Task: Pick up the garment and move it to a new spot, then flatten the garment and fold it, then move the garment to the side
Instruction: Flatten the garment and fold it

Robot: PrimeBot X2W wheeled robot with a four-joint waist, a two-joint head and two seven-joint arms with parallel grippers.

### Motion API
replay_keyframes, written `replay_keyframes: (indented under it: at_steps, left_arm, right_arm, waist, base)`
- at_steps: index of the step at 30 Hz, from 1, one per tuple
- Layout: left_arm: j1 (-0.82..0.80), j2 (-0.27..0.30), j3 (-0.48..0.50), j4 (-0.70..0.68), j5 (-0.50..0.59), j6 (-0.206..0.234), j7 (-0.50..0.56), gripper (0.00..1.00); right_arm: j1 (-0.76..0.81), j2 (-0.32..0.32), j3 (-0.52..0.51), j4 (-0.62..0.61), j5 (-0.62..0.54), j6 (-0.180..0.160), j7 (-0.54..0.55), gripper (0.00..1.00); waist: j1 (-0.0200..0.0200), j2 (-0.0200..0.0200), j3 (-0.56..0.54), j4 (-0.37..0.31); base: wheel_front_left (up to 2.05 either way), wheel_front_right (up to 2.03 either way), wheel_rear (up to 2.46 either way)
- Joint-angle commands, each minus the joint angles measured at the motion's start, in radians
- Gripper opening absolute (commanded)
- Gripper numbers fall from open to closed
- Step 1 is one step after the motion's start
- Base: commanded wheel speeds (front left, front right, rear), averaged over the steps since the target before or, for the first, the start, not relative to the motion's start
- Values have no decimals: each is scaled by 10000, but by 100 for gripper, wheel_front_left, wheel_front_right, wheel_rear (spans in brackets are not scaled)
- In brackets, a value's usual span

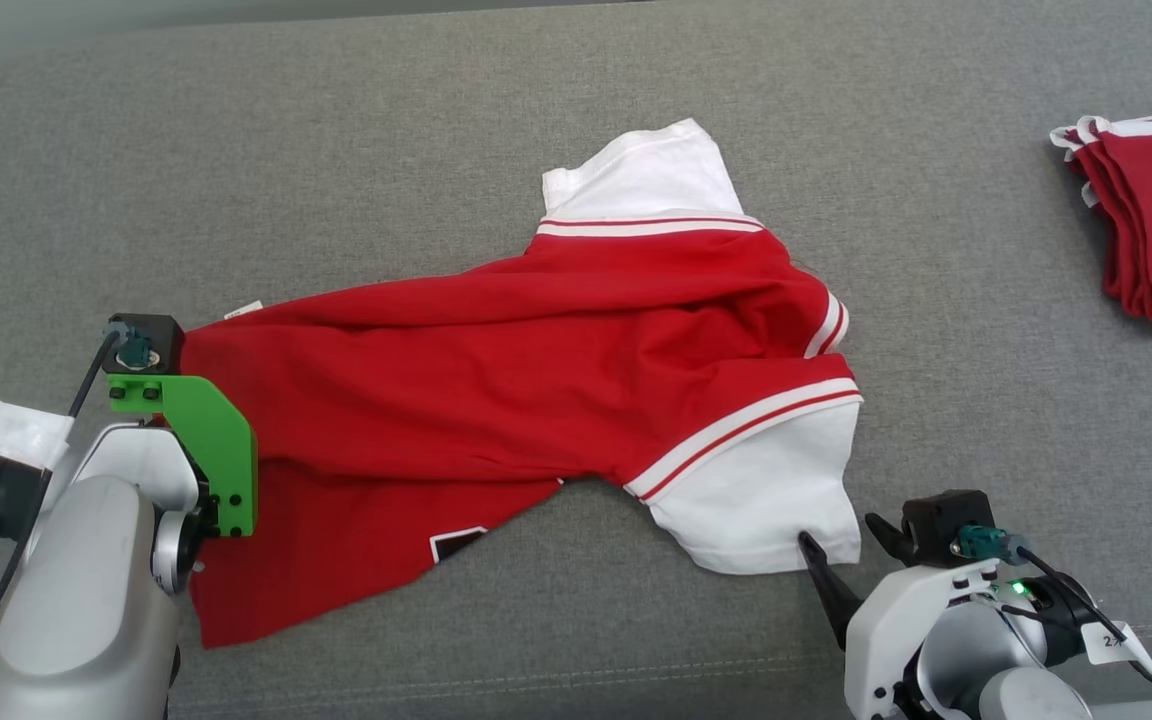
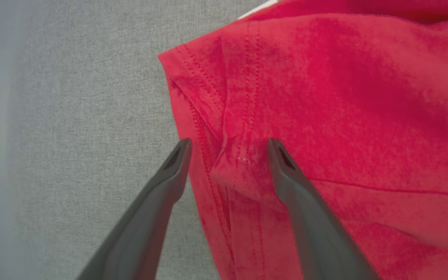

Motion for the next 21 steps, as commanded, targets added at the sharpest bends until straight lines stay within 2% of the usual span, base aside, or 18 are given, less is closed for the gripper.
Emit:
replay_keyframes:
  at_steps: [1,2,5,6,7,13,21]
  left_arm:
    - [-136,81,-10,-77,-33,71,167,93]
    - [-137,83,5,-102,-85,81,239,85]
    - [-90,29,-16,-184,-185,77,441,52]
    - [-68,-3,-34,-222,-221,57,506,46]
    - [-3,-40,-64,-330,-299,53,611,0]
    - [11,-54,-119,-468,-354,158,789,0]
    - [12,-373,-343,-425,-405,255,693,0]
  right_arm:
    - [-115,-18,-16,-24,-64,-5,1,100]
    - [-134,-15,-20,-27,-68,-5,5,100]
    - [-163,-17,-12,-17,-47,-5,34,100]
    - [-179,-15,9,-6,-31,-5,55,100]
    - [-241,-17,43,29,-9,-5,50,100]
    - [-276,-17,-3,5,52,-5,117,100]
    - [107,-15,-298,-60,-79,-5,-308,100]
  waist:
    - [0,-1,61,75]
    - [0,-1,73,92]
    - [0,-1,102,134]
    - [0,-1,115,141]
    - [0,-1,169,129]
    - [0,-1,320,101]
    - [0,-1,346,240]
  base:
    - [0,0,0]
    - [0,0,0]
    - [0,0,0]
    - [0,0,0]
    - [0,0,0]
    - [0,0,0]
    - [0,0,0]
